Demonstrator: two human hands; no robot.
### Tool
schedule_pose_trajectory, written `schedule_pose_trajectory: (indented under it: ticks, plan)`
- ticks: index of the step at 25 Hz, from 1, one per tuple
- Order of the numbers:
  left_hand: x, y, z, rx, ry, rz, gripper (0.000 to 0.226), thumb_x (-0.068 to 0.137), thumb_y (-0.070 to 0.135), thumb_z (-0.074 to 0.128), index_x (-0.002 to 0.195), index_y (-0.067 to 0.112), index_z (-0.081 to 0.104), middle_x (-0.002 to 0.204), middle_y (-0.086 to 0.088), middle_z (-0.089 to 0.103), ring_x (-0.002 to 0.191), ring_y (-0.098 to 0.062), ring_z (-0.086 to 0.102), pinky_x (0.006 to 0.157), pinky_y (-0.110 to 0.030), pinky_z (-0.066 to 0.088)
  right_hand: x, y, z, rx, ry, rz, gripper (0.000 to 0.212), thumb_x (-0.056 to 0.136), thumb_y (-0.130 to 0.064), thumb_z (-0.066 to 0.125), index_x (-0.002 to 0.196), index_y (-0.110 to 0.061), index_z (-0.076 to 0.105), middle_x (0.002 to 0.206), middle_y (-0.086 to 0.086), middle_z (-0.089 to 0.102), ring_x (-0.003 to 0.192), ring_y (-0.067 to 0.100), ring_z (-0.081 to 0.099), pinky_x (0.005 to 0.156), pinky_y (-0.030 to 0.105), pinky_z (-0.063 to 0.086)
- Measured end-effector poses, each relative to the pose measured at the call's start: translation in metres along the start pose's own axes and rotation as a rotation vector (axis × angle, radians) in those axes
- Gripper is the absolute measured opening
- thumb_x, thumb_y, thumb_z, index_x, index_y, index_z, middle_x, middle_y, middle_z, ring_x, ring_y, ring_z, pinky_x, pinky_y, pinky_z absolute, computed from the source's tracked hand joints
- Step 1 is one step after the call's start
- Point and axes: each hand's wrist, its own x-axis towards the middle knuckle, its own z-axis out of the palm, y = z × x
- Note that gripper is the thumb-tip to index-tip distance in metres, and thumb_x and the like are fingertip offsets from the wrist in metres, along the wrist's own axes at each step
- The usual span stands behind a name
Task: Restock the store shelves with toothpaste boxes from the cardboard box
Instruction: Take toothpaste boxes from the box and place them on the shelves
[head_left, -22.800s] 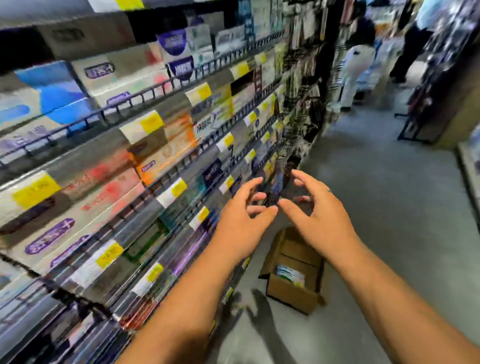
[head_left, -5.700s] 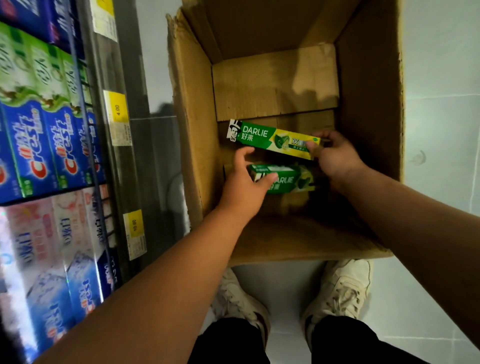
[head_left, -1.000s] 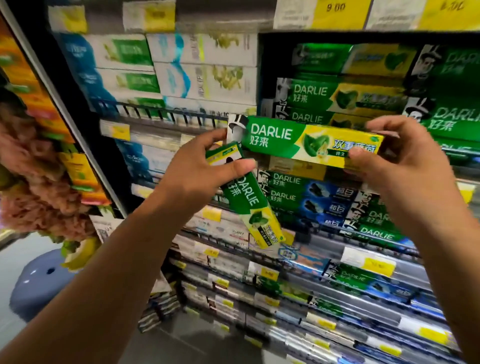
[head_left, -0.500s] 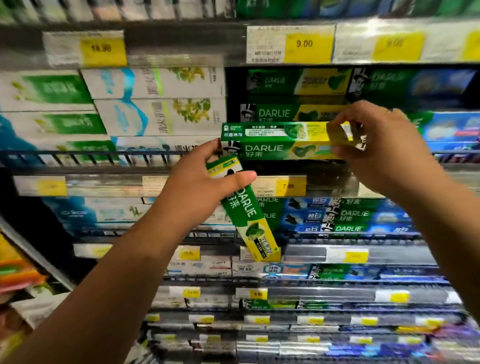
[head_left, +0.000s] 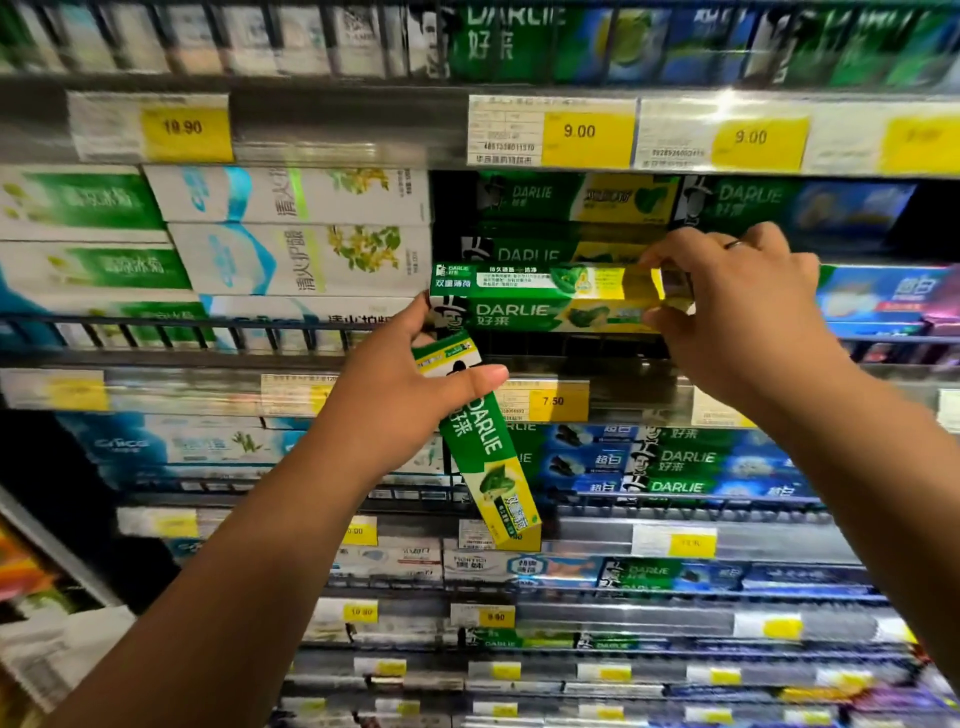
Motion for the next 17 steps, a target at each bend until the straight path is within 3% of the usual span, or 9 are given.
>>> schedule_pose_trajectory:
  ticks: [4,6,9,11,14,17]
  plan:
    - [0.001,0.003,0.003,-0.013,0.025,0.014,0.062,0.075,0.041,0.076,0.130,0.045,0.049,0.110,0.019,0.061,0.096,0.002,0.059,0.079,-0.020,0.050,0.001,0.003,0.004,-0.009,0.037,0.000,0.038,0.081,-0.026,0.070,0.116,-0.025,0.054,0.106,0.006,0.066,0.106,0.034,0.039,0.078,0.041,0.025]
    - [0.003,0.003,0.006,0.027,0.014,0.011,0.066,0.075,0.044,0.074,0.134,0.045,0.045,0.115,0.021,0.059,0.100,0.004,0.056,0.074,-0.013,0.043,-0.002,0.005,0.007,-0.055,0.021,-0.023,0.040,0.079,-0.027,0.072,0.115,-0.024,0.055,0.102,0.008,0.067,0.108,0.035,0.037,0.078,0.042,0.024]
    - [0.002,-0.002,0.011,0.096,0.039,-0.034,0.086,0.073,0.051,0.074,0.146,0.044,0.028,0.138,0.010,0.049,0.110,0.000,0.046,0.078,-0.016,0.038,-0.004,0.009,0.009,-0.067,-0.016,-0.056,0.039,0.079,-0.026,0.073,0.114,-0.024,0.057,0.101,0.007,0.069,0.111,0.033,0.034,0.080,0.043,0.023]
    - [-0.001,-0.003,0.011,0.131,0.065,-0.058,0.087,0.073,0.049,0.075,0.146,0.044,0.027,0.141,0.007,0.045,0.112,0.000,0.040,0.083,-0.021,0.035,-0.002,0.012,0.007,-0.088,-0.059,-0.084,0.034,0.081,-0.026,0.070,0.113,-0.025,0.057,0.100,0.006,0.069,0.115,0.030,0.031,0.084,0.044,0.020]
    - [-0.003,-0.005,0.011,0.124,0.057,-0.053,0.071,0.073,0.046,0.075,0.134,0.045,0.040,0.123,0.010,0.049,0.109,-0.006,0.050,0.084,-0.025,0.041,0.003,0.013,0.003,-0.154,-0.171,-0.092,0.029,0.089,-0.027,0.061,0.116,-0.030,0.054,0.108,0.005,0.068,0.127,0.030,0.028,0.096,0.049,0.018]
    - [-0.005,-0.006,0.010,0.063,0.050,-0.062,0.062,0.073,0.042,0.076,0.127,0.045,0.046,0.105,0.023,0.047,0.093,0.008,0.050,0.072,-0.014,0.042,0.006,0.012,0.002,-0.179,-0.287,-0.071,0.030,0.096,-0.023,0.049,0.123,-0.034,0.049,0.120,0.000,0.064,0.135,0.027,0.020,0.105,0.054,0.011]
